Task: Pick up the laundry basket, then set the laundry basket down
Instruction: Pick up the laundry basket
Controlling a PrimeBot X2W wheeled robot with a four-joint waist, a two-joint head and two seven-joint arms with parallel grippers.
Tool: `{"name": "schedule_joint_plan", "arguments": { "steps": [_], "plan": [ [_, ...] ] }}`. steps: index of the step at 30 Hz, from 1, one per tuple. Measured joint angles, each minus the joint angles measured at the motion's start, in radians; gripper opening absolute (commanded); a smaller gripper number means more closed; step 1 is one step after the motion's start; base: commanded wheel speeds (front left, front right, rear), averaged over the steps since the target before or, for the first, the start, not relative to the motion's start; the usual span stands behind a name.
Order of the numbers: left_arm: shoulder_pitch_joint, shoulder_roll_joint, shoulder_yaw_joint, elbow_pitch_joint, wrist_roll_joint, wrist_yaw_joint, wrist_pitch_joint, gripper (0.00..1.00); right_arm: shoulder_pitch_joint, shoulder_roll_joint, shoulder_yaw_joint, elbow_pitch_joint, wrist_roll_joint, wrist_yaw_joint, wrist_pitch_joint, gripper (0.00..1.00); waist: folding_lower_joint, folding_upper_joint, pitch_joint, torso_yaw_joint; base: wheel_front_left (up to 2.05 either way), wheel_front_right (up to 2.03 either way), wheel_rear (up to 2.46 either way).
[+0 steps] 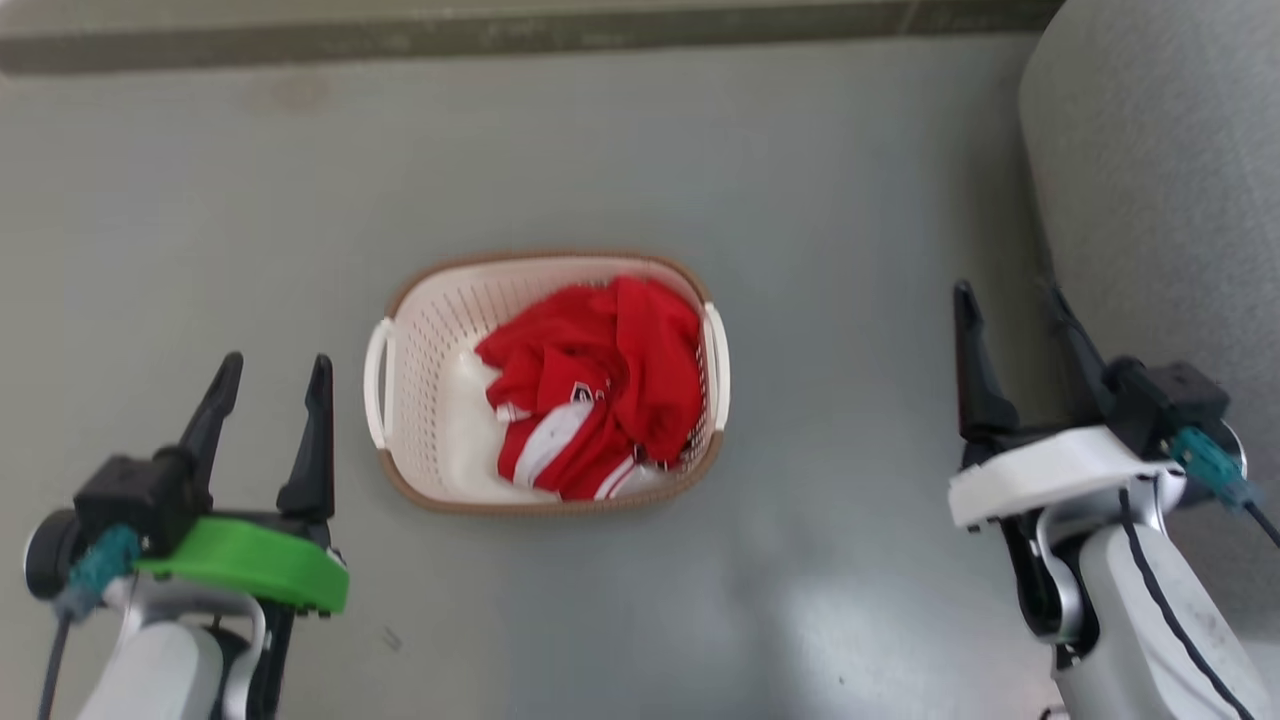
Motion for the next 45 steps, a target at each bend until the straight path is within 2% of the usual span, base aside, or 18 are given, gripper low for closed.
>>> {"name": "schedule_joint_plan", "arguments": {
  "steps": [13,25,36,42,45],
  "plan": [
    [-0.186,-0.004,0.007,0.160,-0.076,-0.066,0.092,1.00,-0.145,0.019,0.059,0.079,0.000,0.018,0.033,1.00,0.0001,0.0000,0.183,-0.008,0.00,0.00,0.00],
    [-0.423,0.005,-0.006,0.339,-0.130,-0.150,0.230,1.00,-0.311,0.032,0.121,0.213,0.002,0.038,0.063,1.00,0.0001,0.0000,0.355,-0.025,0.00,0.00,0.00],
    [-0.607,0.016,-0.009,0.519,-0.159,-0.178,0.324,1.00,-0.463,0.033,0.190,0.360,0.016,0.066,0.075,1.00,0.0002,0.0000,0.508,-0.036,0.00,0.00,0.00],
    [-0.668,0.022,-0.011,0.602,-0.164,-0.186,0.329,1.00,-0.531,0.032,0.227,0.432,0.030,0.084,0.075,1.00,0.0001,0.0000,0.571,-0.037,0.00,0.00,0.00],
    [-0.704,0.022,-0.013,0.653,-0.164,-0.187,0.325,1.00,-0.575,0.033,0.269,0.448,0.078,0.088,0.062,1.00,0.0001,0.0000,0.600,-0.034,0.00,0.00,0.00]
  ]
}}
